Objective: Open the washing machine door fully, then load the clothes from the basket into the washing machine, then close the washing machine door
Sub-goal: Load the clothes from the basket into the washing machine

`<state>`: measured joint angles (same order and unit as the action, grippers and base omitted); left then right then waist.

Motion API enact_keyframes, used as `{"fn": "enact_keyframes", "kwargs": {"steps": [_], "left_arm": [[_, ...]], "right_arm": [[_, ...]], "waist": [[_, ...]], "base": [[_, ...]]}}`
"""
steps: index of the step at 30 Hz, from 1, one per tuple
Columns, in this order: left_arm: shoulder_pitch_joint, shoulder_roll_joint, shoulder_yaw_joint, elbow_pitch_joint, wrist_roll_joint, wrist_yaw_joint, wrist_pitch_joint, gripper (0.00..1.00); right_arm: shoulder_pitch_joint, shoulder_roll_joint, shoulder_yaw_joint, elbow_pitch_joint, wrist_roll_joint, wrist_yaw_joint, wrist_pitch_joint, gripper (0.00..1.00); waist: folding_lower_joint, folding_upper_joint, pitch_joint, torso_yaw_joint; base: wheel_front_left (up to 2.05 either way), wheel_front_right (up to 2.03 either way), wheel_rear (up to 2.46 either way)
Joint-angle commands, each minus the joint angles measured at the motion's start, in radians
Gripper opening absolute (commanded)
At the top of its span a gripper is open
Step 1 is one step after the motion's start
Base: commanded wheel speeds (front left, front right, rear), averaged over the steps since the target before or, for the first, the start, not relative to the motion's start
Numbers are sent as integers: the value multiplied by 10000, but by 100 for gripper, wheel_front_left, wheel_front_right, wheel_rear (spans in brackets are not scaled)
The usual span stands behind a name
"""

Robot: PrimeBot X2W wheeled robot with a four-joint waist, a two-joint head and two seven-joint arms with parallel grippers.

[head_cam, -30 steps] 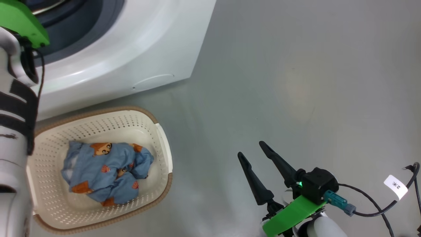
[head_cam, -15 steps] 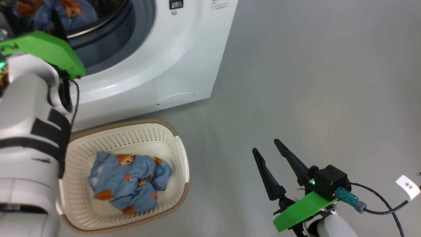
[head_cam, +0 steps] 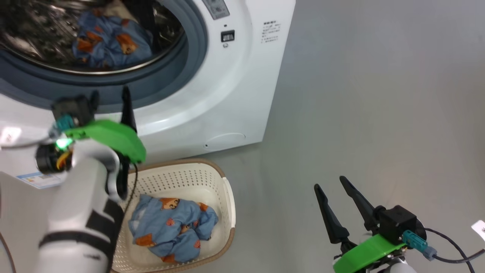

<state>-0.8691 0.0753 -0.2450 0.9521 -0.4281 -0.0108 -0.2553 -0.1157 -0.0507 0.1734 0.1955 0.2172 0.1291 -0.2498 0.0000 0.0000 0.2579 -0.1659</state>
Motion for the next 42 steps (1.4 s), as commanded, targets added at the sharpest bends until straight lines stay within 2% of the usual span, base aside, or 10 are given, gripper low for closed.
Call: {"fn": "enact_keyframes", "kwargs": {"steps": [1, 11, 17, 26, 33, 42], "left_arm": [[425, 284, 250, -560, 148, -41, -64, 100], [3447, 132, 382, -3025, 484, -379, -64, 100], [5193, 170, 601, -4347, 762, -415, -64, 100], [7719, 28, 1673, -6110, 1099, -313, -64, 100], [8785, -137, 2394, -7113, 1594, -340, -64, 100], [9537, -241, 3287, -7907, 1729, -326, -64, 100]], "right_arm": [[184, 5, 114, -198, -204, 16, -120, 100], [727, 5, -245, -201, -479, 16, -120, 100], [985, 5, -279, -154, -558, 16, -120, 100], [1406, -19, -299, -86, -663, 16, -120, 100], [1623, -107, -310, -144, -683, 16, -120, 100], [1830, -187, -413, -264, -744, 16, -120, 100]], "waist": [[0, 0, -487, 287], [0, 0, -1350, 440], [0, 0, -1773, 410], [0, 0, -2438, 202], [0, 0, -2567, 167], [0, 0, -2654, -40]], "base": [[0, 0, 0], [0, 0, 0], [0, 0, 0], [0, 0, 0], [0, 0, 0], [0, 0, 0]]}}
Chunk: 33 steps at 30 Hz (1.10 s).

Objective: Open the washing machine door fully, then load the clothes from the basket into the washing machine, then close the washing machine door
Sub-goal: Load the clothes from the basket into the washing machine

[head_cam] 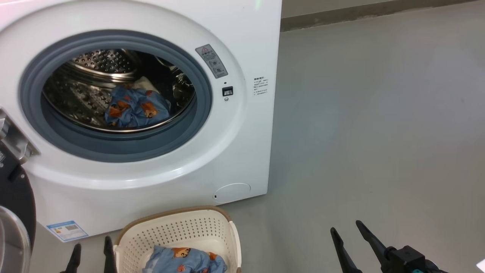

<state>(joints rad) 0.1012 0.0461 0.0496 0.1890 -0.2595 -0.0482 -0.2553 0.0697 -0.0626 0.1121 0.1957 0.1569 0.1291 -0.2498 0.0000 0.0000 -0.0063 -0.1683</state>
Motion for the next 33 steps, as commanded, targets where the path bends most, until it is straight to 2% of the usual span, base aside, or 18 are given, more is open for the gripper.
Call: {"fn": "enact_keyframes", "kwargs": {"steps": [1, 9, 19, 33], "left_arm": [[-103, 48, 385, -307, -8, 53, -64, 100], [188, 43, 705, -517, -259, 235, -64, 100], [302, 42, 852, -590, -321, 234, -64, 100], [327, 42, 836, -293, -120, -51, -65, 100]], "right_arm": [[17, -83, 167, -282, -145, 16, -120, 100], [212, -117, 77, -379, -183, 16, -120, 100], [196, -112, 127, -370, -192, 16, -120, 100], [128, -28, 236, -398, -198, 16, -120, 100]], "waist": [[0, 0, -20, -30], [0, 0, 19, -90], [0, 0, 49, -135], [0, 0, 471, -480]], "base": [[0, 0, 0], [0, 0, 0], [0, 0, 0], [0, 0, 0]]}}
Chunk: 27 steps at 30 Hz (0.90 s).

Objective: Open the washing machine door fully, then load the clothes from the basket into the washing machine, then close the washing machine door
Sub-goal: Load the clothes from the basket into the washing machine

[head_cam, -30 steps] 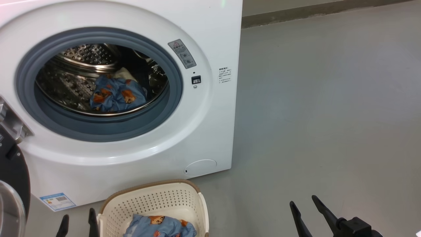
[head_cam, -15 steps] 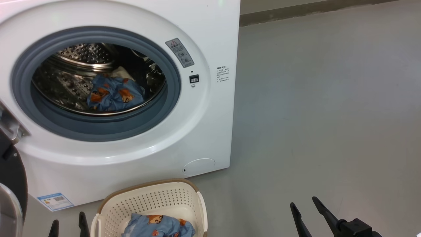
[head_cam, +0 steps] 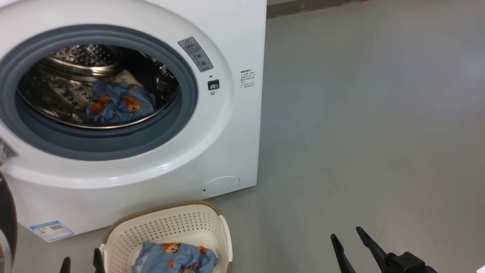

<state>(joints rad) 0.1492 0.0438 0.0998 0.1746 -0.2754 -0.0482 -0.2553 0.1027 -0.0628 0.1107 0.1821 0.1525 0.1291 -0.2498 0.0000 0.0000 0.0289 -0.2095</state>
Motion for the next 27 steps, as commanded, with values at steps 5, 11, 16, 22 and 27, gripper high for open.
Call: {"fn": "enact_keyframes", "kwargs": {"steps": [5, 11, 16, 22, 27], "left_arm": [[-378, 67, 319, 248, 228, -256, -65, 100], [-811, 278, 297, 851, 346, -428, -63, 100], [-1242, 586, 93, 1275, 406, -503, 247, 100], [-1761, 845, -32, 1407, 301, -536, 1099, 100], [-2161, 1196, -244, 1333, 324, -590, 1888, 100]], "right_arm": [[-343, 47, 338, -298, -153, 16, -120, 100], [-573, 111, 505, -347, -137, 16, -120, 100], [-842, 122, 782, -397, 213, 16, -120, 100], [-1216, 124, 1155, -474, 612, 16, -120, 100], [-1542, 124, 1405, -530, 838, 16, -120, 100]], "waist": [[0, 0, 557, -215], [0, 0, 1200, -391], [0, 0, 1768, -576], [0, 0, 2515, -831], [0, 0, 3165, -981]], "base": [[0, 0, 0], [0, 0, 0], [0, 0, 0], [0, 0, 0], [0, 0, 0]]}}
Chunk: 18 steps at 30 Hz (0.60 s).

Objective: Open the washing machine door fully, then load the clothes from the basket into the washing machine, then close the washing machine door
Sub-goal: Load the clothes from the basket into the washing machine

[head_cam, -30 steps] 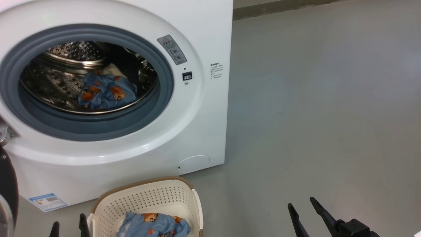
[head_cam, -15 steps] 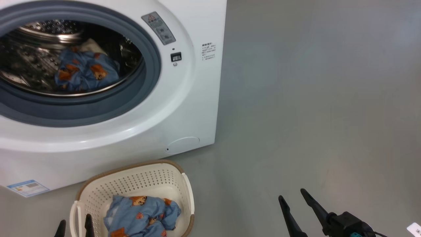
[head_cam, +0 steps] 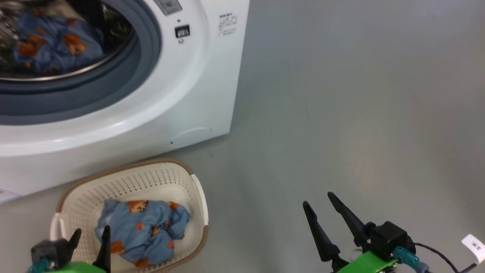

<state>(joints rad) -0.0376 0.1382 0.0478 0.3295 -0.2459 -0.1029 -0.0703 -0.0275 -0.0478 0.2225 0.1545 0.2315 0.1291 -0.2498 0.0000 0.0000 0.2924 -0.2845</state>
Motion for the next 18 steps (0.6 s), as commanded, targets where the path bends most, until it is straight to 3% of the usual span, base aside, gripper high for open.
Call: {"fn": "enact_keyframes", "kwargs": {"steps": [1, 10, 18], "left_arm": [[-377, 286, 270, -207, -47, -57, 204, 100], [-1249, 746, -71, 76, -235, -131, 1752, 100], [-2460, 983, -157, 1128, -512, -117, 2789, 100]], "right_arm": [[-304, -25, 326, -269, 84, 16, -120, 100], [-978, -25, 707, -362, 398, 16, -120, 100], [-1638, -24, 1112, -440, 650, 16, -120, 100]], "waist": [[0, 0, 660, -254], [0, 0, 1861, -356], [0, 0, 2848, -344]], "base": [[0, 0, 0], [0, 0, 0], [0, 0, 0]]}}
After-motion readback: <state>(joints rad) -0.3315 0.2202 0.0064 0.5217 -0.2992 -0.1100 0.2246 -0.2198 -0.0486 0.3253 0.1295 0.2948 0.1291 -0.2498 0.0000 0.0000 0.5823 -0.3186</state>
